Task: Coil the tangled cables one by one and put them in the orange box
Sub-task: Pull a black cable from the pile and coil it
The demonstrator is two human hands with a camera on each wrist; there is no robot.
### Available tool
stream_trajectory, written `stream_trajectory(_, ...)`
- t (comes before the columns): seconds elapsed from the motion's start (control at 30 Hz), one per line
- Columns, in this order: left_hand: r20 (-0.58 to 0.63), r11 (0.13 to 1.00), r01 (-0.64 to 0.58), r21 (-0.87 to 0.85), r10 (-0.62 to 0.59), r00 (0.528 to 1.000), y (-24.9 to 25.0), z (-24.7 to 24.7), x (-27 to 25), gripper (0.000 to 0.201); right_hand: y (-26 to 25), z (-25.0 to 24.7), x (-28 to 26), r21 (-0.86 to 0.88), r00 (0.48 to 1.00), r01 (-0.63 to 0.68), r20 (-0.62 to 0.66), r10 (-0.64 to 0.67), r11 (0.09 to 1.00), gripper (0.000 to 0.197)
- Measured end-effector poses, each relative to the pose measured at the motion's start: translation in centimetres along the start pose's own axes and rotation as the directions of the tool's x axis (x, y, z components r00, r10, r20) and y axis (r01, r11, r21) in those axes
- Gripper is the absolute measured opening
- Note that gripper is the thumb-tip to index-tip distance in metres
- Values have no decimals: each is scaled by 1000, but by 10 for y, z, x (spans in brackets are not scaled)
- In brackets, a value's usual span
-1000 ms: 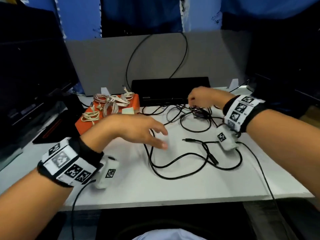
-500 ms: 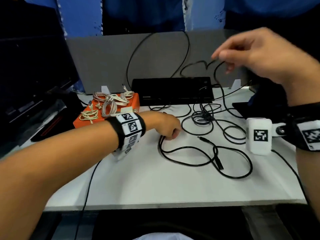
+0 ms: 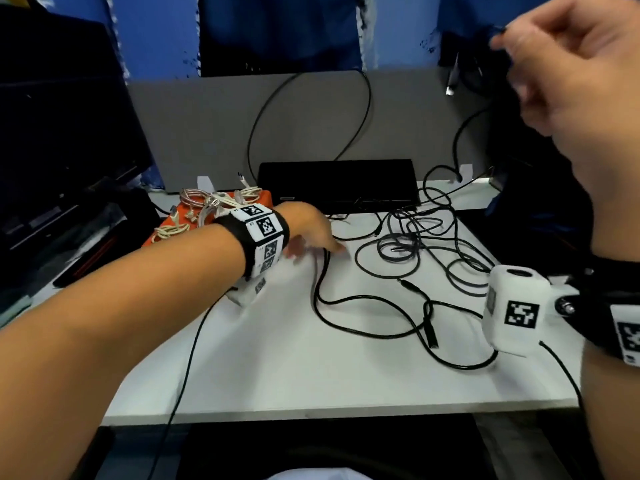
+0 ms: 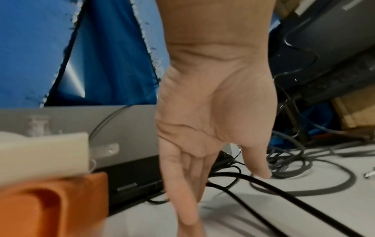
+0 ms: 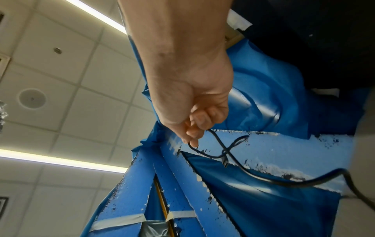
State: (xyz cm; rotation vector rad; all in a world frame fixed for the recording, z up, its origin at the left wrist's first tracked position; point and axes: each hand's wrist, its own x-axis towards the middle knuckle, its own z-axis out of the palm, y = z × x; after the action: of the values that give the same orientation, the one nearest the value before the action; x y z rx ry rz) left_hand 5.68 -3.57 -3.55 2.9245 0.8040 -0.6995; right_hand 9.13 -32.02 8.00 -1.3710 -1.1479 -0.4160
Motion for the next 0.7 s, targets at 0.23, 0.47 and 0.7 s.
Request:
stream_trajectory(0.23, 57, 959, -216, -182, 230, 972, 30, 2, 14, 57, -6, 23, 1, -98, 995, -31, 92, 40, 995, 17)
stream_trajectory(0.47, -615, 482, -577, -660, 94, 783, -3, -69, -60, 30, 10, 24, -4, -415, 957, -86, 217, 190, 906, 16)
stream_trajectory(0.7, -570, 407, -749, -523, 486, 663, 16, -57, -141, 38, 20, 46, -4, -343, 956, -113, 218, 196, 932, 22)
